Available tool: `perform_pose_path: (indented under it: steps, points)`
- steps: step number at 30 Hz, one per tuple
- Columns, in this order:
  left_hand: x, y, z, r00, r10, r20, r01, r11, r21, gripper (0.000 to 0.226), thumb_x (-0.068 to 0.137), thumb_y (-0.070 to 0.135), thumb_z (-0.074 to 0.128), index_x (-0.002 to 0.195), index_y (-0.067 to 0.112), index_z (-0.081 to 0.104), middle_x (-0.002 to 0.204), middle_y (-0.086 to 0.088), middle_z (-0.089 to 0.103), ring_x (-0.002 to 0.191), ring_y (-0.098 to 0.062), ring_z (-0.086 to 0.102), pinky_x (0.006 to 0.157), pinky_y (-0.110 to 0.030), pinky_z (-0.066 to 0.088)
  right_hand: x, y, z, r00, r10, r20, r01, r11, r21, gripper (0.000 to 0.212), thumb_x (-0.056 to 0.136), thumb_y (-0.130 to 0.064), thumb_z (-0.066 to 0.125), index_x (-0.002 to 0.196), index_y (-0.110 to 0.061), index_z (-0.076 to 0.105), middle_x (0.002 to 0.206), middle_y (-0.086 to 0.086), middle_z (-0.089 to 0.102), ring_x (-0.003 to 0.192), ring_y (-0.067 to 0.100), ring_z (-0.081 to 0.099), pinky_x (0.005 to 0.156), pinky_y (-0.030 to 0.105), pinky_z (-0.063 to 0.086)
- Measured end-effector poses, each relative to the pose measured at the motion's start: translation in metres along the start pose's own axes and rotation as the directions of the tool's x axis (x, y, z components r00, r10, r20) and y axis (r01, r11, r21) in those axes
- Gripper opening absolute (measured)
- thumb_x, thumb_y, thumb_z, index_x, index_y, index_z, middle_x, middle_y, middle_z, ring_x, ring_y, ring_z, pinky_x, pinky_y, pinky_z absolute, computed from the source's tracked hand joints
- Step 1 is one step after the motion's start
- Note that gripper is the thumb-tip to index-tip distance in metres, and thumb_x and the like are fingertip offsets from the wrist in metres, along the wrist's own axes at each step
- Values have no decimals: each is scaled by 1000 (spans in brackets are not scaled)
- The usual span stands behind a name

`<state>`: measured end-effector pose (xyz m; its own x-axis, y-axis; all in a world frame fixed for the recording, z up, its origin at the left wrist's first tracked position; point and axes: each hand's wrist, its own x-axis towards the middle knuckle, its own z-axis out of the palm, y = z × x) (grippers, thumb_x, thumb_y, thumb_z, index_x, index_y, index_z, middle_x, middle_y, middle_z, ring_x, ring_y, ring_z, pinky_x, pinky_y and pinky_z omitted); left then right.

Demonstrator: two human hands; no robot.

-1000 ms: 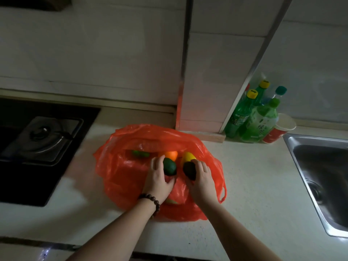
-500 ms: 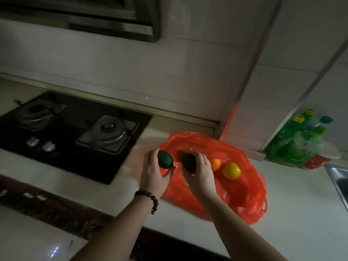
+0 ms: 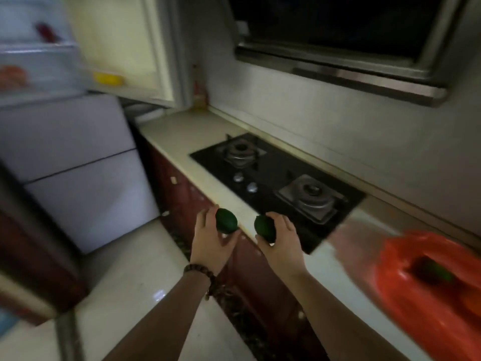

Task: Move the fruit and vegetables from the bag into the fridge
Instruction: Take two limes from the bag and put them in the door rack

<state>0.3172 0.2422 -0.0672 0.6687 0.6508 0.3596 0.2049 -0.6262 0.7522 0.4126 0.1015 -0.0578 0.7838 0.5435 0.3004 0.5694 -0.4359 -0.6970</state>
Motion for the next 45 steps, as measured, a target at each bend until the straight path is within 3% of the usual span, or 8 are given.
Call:
perform_pose_path:
  steps: [4,9,13,26,33,38,43,45]
  points:
    - [4,-46,-82,984,-77,-161,87,995,55,72,77,33,73,137,14,38,136,-3,36,119,-18,45,100,-26,42,16,-69,64,982,-152,109,143,986,83,52,83,-22,68,130,-20,46,127,0,49,114,15,48,93,18,35]
    - [14,-86,-156,941,-106,-321,155,979,130,70,78,31,73,135,13,39,130,-2,39,114,-11,43,92,-11,31,37,-133,123,928,-326,178,304,942,141,53,82,-23,69,130,-20,46,127,1,51,114,15,49,93,20,38]
    - [36,-116,-195,903,-138,-407,219,962,160,72,77,33,74,136,14,38,131,-1,39,114,-8,40,98,-17,31,70,-164,161,894,-406,190,383,912,149,53,81,-25,69,129,-19,47,125,2,53,113,15,52,91,21,40]
    - [234,-206,-217,886,-146,-441,264,939,220,70,77,34,74,134,11,39,132,-6,40,117,-19,46,97,-21,35,269,-189,285,890,-421,174,381,897,224,54,81,-20,71,129,-13,49,124,5,54,114,19,52,92,23,42]
    - [353,-225,-229,904,-73,-421,187,953,237,70,78,35,73,135,13,38,133,-5,39,115,-18,46,96,-28,45,381,-216,313,890,-440,117,405,883,238,53,80,-18,72,127,-10,50,121,7,55,110,19,52,89,22,40]
    - [426,-234,-248,902,19,-432,72,978,194,69,78,34,73,134,11,40,128,-4,40,107,-7,42,91,-18,41,439,-244,326,882,-468,60,442,865,238,50,80,-17,72,125,-13,51,118,6,54,105,15,51,84,18,38]
    - [506,-249,-274,894,153,-422,-84,980,178,68,77,35,73,132,9,43,125,-3,44,108,-6,43,91,-26,47,492,-280,339,866,-497,-56,495,836,236,50,78,-14,72,124,-10,52,118,8,55,108,19,53,88,25,45]
    - [540,-256,-288,891,195,-410,-141,977,158,69,77,38,73,132,9,43,123,-2,46,108,-6,44,92,-28,48,512,-297,343,867,-490,-91,497,841,213,51,79,-14,72,125,-12,51,121,6,55,110,14,51,91,17,43]
